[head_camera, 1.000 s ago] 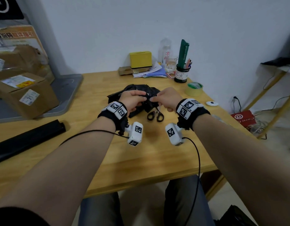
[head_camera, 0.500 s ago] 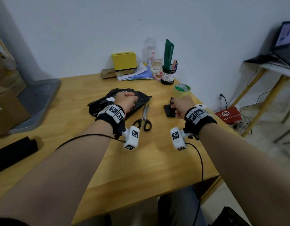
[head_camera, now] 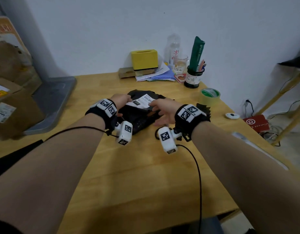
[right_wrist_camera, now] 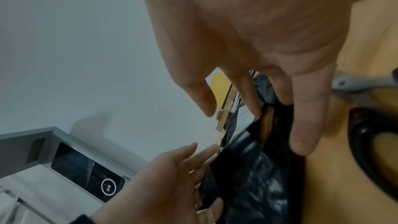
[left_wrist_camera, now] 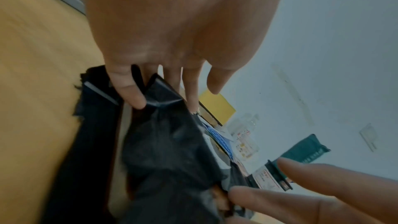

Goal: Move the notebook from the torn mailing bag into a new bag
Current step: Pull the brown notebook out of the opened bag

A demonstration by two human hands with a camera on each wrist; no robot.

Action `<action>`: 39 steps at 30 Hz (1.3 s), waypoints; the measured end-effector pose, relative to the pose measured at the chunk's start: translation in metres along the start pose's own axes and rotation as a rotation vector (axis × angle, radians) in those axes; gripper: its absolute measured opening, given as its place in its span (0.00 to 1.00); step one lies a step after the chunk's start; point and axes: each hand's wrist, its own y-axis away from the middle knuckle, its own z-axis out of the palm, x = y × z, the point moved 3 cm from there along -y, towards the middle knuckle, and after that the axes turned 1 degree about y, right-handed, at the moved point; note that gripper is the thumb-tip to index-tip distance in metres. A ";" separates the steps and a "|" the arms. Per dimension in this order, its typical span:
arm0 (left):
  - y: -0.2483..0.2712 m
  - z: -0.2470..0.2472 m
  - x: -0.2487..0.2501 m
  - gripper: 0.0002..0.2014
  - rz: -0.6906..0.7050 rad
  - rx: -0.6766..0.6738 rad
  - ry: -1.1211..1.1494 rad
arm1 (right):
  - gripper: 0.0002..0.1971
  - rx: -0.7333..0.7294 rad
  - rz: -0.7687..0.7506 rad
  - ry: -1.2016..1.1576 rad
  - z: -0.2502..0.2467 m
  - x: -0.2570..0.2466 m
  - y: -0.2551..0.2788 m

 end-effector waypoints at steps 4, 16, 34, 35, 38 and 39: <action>-0.010 -0.011 -0.010 0.19 -0.046 -0.029 -0.066 | 0.23 0.049 -0.019 0.061 0.011 -0.003 -0.017; 0.018 -0.047 -0.029 0.22 -0.117 -0.099 -0.348 | 0.10 0.163 -0.369 0.090 0.037 -0.017 -0.032; 0.014 -0.010 -0.028 0.17 0.248 -0.049 -0.485 | 0.13 -0.082 -0.171 0.276 0.037 0.016 0.008; 0.013 -0.012 -0.027 0.15 0.270 -0.032 -0.493 | 0.13 -0.057 -0.182 0.241 0.036 0.015 0.007; 0.013 -0.017 -0.024 0.14 0.284 0.026 -0.432 | 0.14 0.015 -0.191 0.183 0.031 0.012 0.002; 0.014 -0.018 -0.023 0.15 0.286 0.035 -0.415 | 0.14 0.038 -0.192 0.176 0.028 0.011 0.001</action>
